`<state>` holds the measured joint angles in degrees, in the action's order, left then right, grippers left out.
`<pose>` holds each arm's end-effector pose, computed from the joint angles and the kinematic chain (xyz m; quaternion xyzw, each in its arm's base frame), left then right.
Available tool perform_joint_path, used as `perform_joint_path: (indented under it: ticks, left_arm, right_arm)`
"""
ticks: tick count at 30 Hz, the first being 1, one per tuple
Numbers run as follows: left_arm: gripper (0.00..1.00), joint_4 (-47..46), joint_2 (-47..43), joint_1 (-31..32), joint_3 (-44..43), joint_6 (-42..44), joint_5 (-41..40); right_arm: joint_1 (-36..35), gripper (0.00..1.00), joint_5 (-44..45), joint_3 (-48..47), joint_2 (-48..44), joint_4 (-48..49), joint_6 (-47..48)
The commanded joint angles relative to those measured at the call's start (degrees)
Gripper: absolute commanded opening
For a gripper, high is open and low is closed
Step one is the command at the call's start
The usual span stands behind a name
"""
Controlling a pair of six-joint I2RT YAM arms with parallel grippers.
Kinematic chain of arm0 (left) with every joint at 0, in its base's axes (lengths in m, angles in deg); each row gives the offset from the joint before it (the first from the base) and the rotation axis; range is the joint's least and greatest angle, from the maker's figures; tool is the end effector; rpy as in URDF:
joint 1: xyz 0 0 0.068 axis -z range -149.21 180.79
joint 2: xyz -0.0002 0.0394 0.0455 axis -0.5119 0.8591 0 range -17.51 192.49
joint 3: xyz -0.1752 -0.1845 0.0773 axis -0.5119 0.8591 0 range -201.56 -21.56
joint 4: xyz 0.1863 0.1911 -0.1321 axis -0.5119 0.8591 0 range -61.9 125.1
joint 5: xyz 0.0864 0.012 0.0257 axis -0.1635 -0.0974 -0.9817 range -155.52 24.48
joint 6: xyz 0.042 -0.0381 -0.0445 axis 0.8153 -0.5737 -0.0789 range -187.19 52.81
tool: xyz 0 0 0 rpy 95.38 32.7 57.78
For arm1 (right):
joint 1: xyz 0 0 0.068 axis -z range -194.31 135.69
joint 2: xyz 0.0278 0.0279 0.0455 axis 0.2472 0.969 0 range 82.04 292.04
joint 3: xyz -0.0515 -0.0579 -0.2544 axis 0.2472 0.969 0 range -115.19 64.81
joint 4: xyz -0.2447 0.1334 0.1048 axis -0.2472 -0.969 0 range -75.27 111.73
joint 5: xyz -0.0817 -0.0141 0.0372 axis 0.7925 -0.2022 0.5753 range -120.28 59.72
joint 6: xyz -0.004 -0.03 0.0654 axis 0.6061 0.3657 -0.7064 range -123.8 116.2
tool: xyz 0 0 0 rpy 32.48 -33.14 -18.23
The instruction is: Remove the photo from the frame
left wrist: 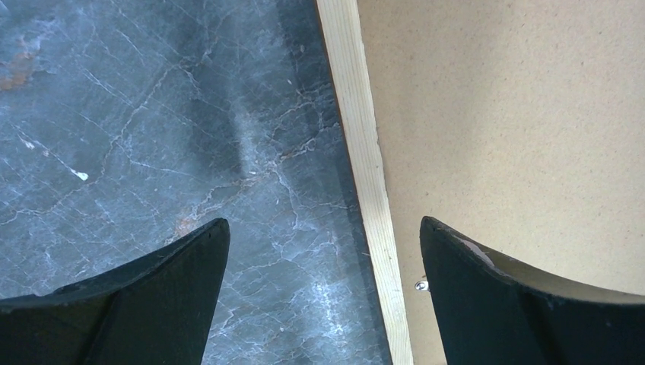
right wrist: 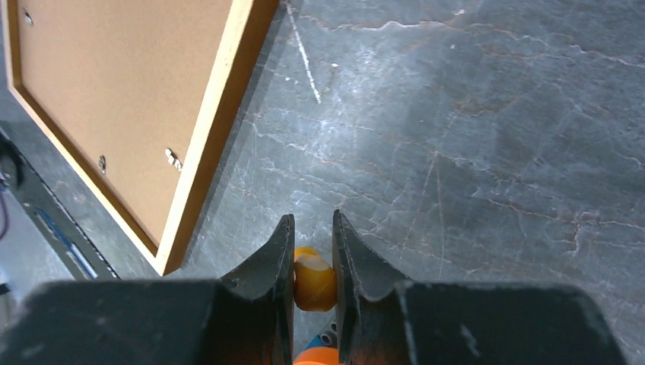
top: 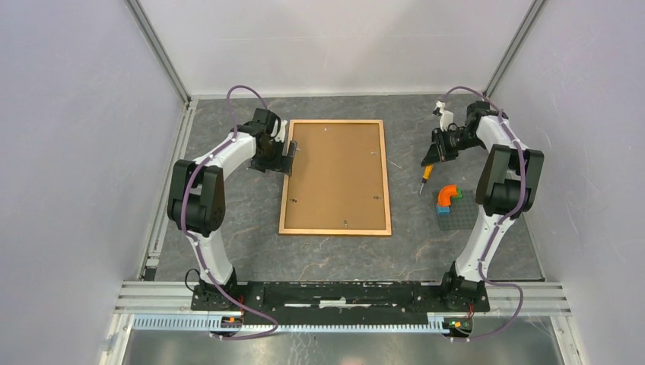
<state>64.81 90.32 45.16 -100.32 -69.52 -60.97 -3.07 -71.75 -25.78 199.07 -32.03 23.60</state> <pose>0.4157 -0.1113 0.1510 0.1108 0.9707 -0.0689 0.2017 0.4367 -0.0466 0.1529 -0.1609 0.9183 0.3064 0.1921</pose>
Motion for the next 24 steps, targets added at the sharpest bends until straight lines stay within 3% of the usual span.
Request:
perform_joint_path:
  ticks: [1,12,24]
  left_arm:
    - [1.00,1.09,-2.89,-0.13,0.28,1.63,0.32]
    - [1.00,2.19,-2.23,-0.13,-0.80,1.77,-0.32]
    - [1.00,0.89,-4.07,-0.13,-0.11,3.62,0.78]
  right_arm:
    - [1.76,0.07,4.25,-1.52,7.77,-5.13,3.75]
    - [3.68,0.32,7.66,-5.94,13.04,-3.59,3.09]
    - [4.83,0.58,11.23,-8.42,12.28,-0.68,1.61]
